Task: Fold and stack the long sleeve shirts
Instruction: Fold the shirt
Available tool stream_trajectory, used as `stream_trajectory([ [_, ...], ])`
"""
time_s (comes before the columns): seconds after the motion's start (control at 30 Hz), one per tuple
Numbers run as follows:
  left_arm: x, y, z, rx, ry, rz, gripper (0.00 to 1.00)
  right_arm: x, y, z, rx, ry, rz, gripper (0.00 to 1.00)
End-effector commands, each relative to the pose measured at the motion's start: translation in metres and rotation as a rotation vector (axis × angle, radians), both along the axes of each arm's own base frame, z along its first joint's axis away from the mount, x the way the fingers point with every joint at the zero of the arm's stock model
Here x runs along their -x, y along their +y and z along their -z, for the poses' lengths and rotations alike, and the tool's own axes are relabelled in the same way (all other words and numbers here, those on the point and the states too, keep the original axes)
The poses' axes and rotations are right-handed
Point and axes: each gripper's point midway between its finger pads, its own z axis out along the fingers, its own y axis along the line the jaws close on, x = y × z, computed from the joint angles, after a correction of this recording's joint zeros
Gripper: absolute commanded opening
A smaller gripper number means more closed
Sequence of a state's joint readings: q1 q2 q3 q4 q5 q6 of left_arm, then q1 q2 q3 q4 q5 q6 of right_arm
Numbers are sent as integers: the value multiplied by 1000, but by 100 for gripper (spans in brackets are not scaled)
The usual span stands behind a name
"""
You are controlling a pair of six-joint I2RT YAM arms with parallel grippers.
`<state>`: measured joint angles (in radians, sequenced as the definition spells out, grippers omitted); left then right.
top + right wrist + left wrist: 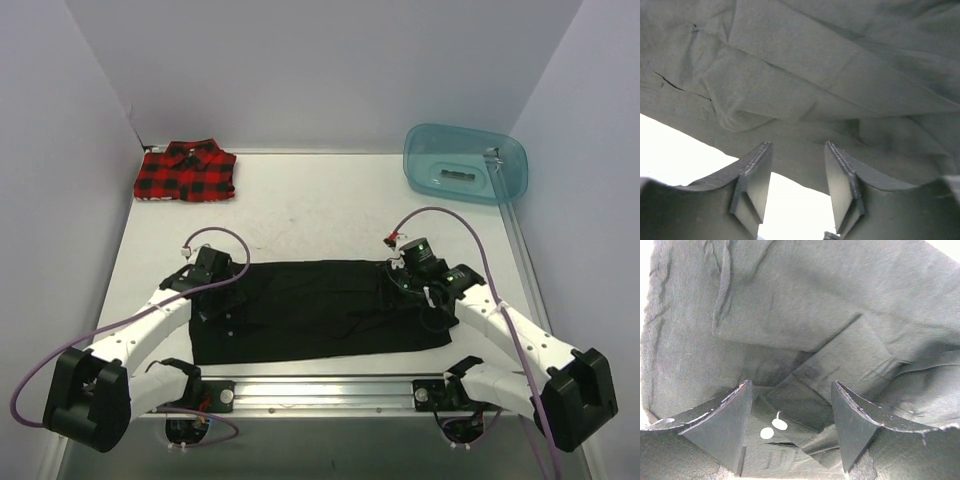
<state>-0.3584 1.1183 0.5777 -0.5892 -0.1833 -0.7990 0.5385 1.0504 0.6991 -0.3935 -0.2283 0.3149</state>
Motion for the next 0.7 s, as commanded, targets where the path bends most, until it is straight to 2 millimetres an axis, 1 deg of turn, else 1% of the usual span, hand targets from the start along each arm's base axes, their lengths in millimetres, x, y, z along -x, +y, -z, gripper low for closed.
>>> stream_trajectory([
  [0.0, -19, -7, -18, 26, -85, 4, 73, 9, 16, 26, -53, 96, -10, 44],
  [0.07, -20, -8, -18, 30, -79, 6, 73, 11, 14, 40, -51, 157, 51, 41],
  [0.1, -19, -8, -17, 32, -75, 6, 73, 15, 10, 55, -36, 194, 73, 36],
  [0.13, -20, -8, -18, 33, -79, 6, 73, 14, 7, 62, -46, 211, 110, 33],
  [0.2, -19, -8, -19, 34, -86, 6, 73, 13, 8, 71, -94, 246, 155, 30],
  [0.23, -19, -7, -20, 31, -89, 6, 73, 16, 2, 78, -93, 272, 192, 30],
  [0.27, -20, -7, -21, 29, -93, 9, 73, 13, -7, 81, -96, 286, 243, 29],
  [0.33, -20, -4, -24, 17, -100, 4, 73, 15, -17, 85, -78, 308, 291, 27],
  [0.37, -19, -2, -24, 8, -95, 1, 73, 13, -21, 82, -64, 298, 298, 27],
  [0.43, -21, -1, -29, 3, -109, 4, 73, 14, -21, 70, -60, 270, 271, 27],
  [0.5, -24, -2, -36, 4, -126, 14, 73, 9, -8, 43, -93, 187, 214, 27],
  [0.53, -25, -2, -39, 10, -136, 18, 73, 7, -2, 33, -105, 155, 196, 28],
  [0.57, -26, -3, -42, 13, -143, 19, 74, 0, 7, 16, -135, 110, 180, 28],
  [0.6, -27, -3, -44, 14, -148, 24, 74, 1, 19, 3, -161, 75, 148, 29],
  [0.63, -28, -4, -48, 19, -163, 24, 74, -1, 25, -5, -184, 58, 151, 30],
  [0.67, -28, -5, -48, 22, -163, 25, 75, -5, 33, -15, -214, 39, 144, 31],
])
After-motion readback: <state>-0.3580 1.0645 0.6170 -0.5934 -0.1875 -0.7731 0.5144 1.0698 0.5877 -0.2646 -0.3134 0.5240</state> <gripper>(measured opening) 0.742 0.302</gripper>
